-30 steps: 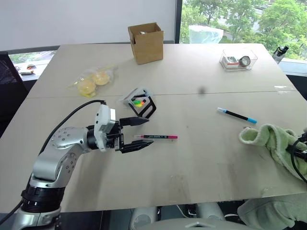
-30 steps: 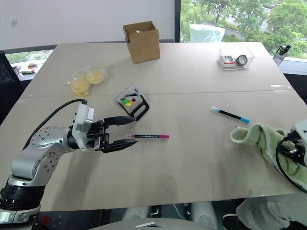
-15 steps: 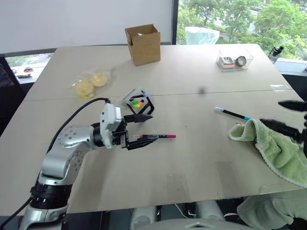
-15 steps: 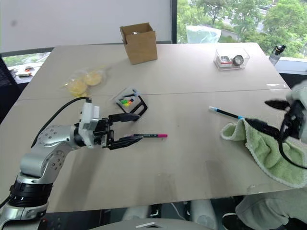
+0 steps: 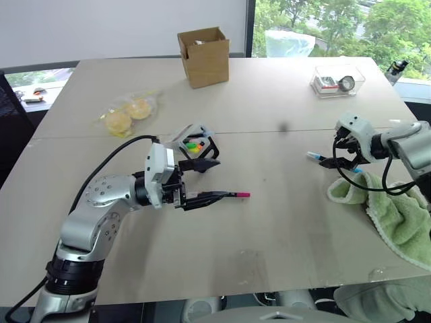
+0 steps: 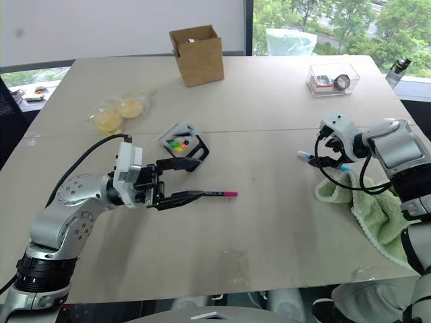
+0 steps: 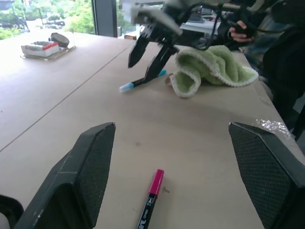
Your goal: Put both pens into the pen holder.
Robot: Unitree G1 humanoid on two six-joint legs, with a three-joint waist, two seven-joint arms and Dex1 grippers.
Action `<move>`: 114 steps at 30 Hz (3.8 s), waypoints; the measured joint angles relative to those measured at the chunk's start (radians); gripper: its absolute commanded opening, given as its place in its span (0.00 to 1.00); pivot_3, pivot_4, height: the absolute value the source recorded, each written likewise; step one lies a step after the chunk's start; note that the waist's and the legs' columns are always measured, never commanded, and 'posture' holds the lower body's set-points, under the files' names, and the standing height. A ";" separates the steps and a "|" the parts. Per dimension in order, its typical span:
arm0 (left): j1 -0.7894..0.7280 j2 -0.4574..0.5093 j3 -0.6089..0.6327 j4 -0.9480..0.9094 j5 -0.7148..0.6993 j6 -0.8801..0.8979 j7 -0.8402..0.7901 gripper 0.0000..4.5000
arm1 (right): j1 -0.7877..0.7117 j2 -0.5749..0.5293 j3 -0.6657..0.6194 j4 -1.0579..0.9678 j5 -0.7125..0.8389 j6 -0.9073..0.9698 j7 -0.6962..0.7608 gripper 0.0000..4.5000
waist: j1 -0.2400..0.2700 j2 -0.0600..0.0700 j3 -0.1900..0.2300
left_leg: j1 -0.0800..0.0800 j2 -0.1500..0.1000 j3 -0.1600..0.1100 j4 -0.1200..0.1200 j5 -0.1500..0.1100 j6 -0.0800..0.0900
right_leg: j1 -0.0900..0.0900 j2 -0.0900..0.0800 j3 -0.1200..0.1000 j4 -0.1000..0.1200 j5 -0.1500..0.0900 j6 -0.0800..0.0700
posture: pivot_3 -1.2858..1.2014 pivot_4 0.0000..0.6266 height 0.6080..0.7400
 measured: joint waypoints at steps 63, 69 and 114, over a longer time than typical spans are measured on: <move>-0.513 -0.068 -0.219 -0.036 0.055 0.301 0.719 0.00 | 0.731 0.074 -0.806 -1.242 0.590 0.141 -0.172 0.98 | 0.000 0.000 0.001 | 0.005 -0.003 -0.009 0.002 0.000 -0.001 | 0.009 0.001 -0.004 0.001 0.001 0.000 | 0.52 0.24 1.00; -0.505 0.018 -0.427 -0.081 0.524 0.073 0.729 0.00 | 0.745 0.060 -0.807 -1.192 0.581 0.054 -0.163 0.98 | 0.002 0.000 0.001 | 0.005 -0.002 -0.009 0.002 0.000 0.000 | 0.009 0.001 -0.004 0.001 0.001 0.000 | 0.52 0.24 1.00; -0.407 -0.010 -0.387 -0.104 0.805 0.251 0.548 0.58 | 0.759 0.023 -0.727 -1.100 0.566 -0.072 -0.163 1.00 | 0.002 0.000 0.001 | 0.005 -0.002 -0.009 0.004 0.000 0.000 | 0.009 0.001 -0.004 0.002 0.000 0.001 | 0.52 0.24 1.00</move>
